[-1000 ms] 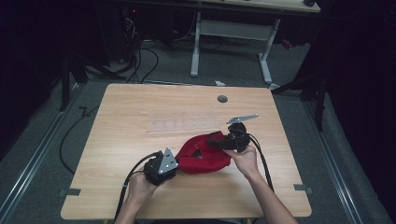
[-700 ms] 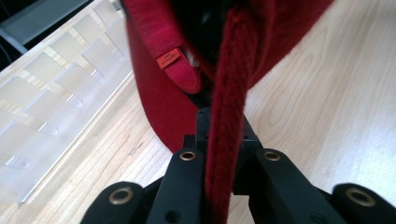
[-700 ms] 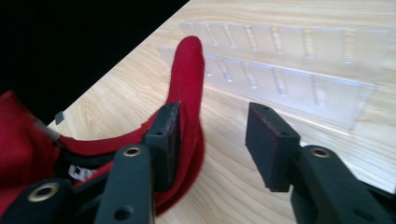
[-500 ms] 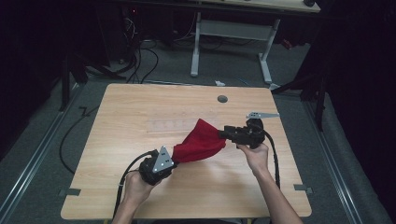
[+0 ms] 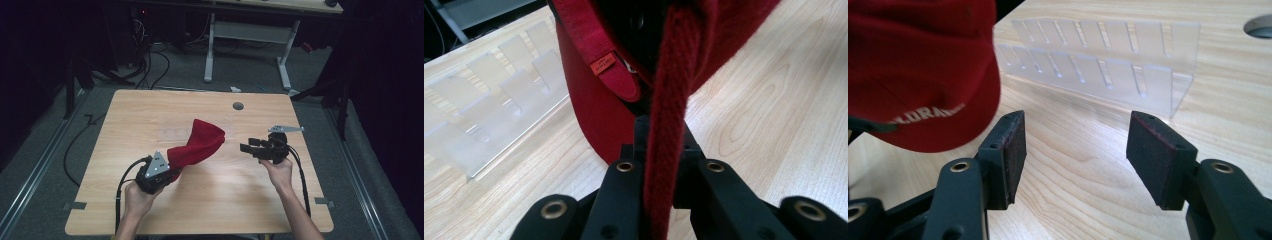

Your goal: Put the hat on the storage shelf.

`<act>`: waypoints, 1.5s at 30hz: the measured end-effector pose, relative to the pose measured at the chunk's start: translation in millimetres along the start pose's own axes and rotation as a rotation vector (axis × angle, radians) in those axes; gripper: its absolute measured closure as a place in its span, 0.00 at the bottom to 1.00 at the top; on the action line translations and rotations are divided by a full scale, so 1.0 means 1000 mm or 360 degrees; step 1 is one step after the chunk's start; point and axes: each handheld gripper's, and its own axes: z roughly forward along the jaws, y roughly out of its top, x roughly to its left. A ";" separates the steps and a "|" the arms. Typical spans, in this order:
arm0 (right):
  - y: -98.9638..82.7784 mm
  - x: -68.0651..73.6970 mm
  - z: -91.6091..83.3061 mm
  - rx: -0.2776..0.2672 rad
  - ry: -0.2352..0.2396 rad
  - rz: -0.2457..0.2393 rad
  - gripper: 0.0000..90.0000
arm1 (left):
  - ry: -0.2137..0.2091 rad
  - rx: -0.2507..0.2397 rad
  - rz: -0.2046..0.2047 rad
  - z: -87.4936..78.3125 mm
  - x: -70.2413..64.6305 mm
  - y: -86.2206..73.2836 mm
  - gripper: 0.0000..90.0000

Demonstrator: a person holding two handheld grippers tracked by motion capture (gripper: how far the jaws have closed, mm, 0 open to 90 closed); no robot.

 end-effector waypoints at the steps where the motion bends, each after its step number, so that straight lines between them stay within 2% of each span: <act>1: -0.003 -0.001 0.002 0.0024 -0.0038 -0.0026 0.46 | 0.0000 0.0000 0.0000 0.000 0.000 0.000 0.95; 4: -0.011 -0.004 0.004 0.0034 -0.0072 -0.0016 0.45 | 0.0008 -0.0011 -0.0028 -0.001 0.004 0.003 0.95; 5: -0.017 -0.006 0.008 0.0090 -0.0130 -0.0025 0.45 | 0.0005 -0.0032 -0.0055 -0.001 0.006 0.005 0.95; 6: -0.017 -0.006 0.008 0.0090 -0.0130 -0.0025 0.45 | 0.0005 -0.0032 -0.0055 -0.001 0.006 0.005 0.95; 8: -0.026 -0.008 0.010 0.0118 -0.0189 -0.0039 0.45 | 0.0002 -0.0059 -0.0071 -0.002 0.010 0.009 0.95; 9: -0.029 -0.009 0.012 0.0122 -0.0219 -0.0066 0.46 | 0.0002 -0.0068 -0.0079 -0.002 0.011 0.010 0.95; 13: -0.039 -0.015 0.015 0.0134 -0.0273 -0.0054 0.46 | 0.0012 -0.0089 -0.0124 -0.002 0.016 0.013 0.95; 15: -0.048 -0.019 0.020 0.0157 -0.0356 -0.0043 0.47 | 0.0025 -0.0099 -0.0142 -0.003 0.018 0.016 0.95; 18: -0.054 -0.020 0.026 0.0218 -0.0527 -0.0098 0.46 | 0.0028 -0.0118 -0.0168 -0.005 0.021 0.019 0.95; 19: -0.054 -0.020 0.026 0.0218 -0.0527 -0.0098 0.46 | 0.0028 -0.0118 -0.0168 -0.005 0.021 0.019 0.95; 20: -0.058 -0.022 0.028 0.0241 -0.0563 -0.0118 0.46 | 0.0029 -0.0139 -0.0201 -0.006 0.024 0.022 0.95; 25: -0.064 -0.024 0.032 0.0253 -0.0594 -0.0117 0.43 | 0.0040 -0.0173 -0.0243 -0.008 0.029 0.029 0.95; 26: -0.066 -0.024 0.034 0.0240 -0.0630 -0.0143 0.42 | 0.0043 -0.0191 -0.0248 -0.009 0.031 0.032 0.95; 31: -0.070 -0.023 0.038 0.0193 -0.0679 -0.0197 0.40 | 0.0059 -0.0249 -0.0281 -0.014 0.036 0.043 0.95; 36: -0.071 -0.023 0.038 0.0185 -0.0681 -0.0195 0.40 | 0.0071 -0.0290 -0.0303 -0.018 0.040 0.051 0.95; 45: -0.071 -0.023 0.038 0.0185 -0.0684 -0.0194 0.40 | 0.0100 -0.0366 -0.0337 -0.023 0.052 0.077 0.95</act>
